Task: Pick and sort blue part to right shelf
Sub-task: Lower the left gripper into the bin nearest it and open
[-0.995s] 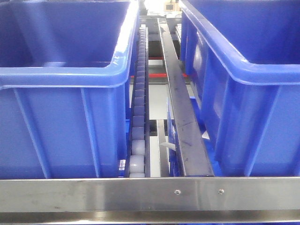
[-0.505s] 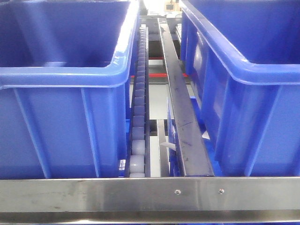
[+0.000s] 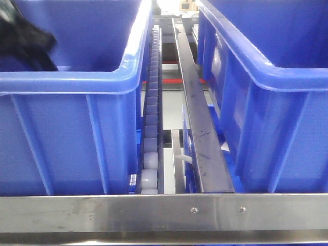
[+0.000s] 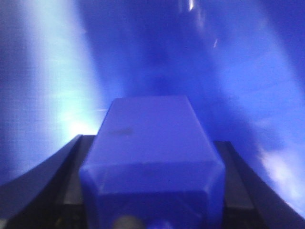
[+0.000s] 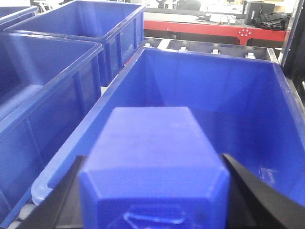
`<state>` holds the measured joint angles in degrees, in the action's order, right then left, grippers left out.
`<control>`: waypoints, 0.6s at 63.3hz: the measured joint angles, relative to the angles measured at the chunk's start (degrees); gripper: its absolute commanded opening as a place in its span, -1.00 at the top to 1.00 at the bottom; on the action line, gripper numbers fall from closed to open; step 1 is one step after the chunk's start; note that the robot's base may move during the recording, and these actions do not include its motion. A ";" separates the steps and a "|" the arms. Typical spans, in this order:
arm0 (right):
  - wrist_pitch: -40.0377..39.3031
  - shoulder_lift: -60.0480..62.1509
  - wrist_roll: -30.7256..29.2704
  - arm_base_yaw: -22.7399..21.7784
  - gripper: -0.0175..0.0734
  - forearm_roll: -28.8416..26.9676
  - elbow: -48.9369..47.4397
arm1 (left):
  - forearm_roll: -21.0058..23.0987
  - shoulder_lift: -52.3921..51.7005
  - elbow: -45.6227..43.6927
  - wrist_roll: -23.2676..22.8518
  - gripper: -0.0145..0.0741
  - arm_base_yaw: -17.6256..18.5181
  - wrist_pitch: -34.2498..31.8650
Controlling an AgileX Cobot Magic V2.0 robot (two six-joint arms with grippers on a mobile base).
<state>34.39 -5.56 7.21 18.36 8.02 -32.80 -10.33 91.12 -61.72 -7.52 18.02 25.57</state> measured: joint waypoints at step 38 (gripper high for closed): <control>0.61 0.00 0.00 0.00 0.19 0.00 0.00 | 1.91 7.40 -5.17 0.00 -0.73 0.00 3.91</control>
<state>35.00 -5.56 7.21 18.36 8.02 -32.80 -8.43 98.52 -66.89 -7.52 18.02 29.48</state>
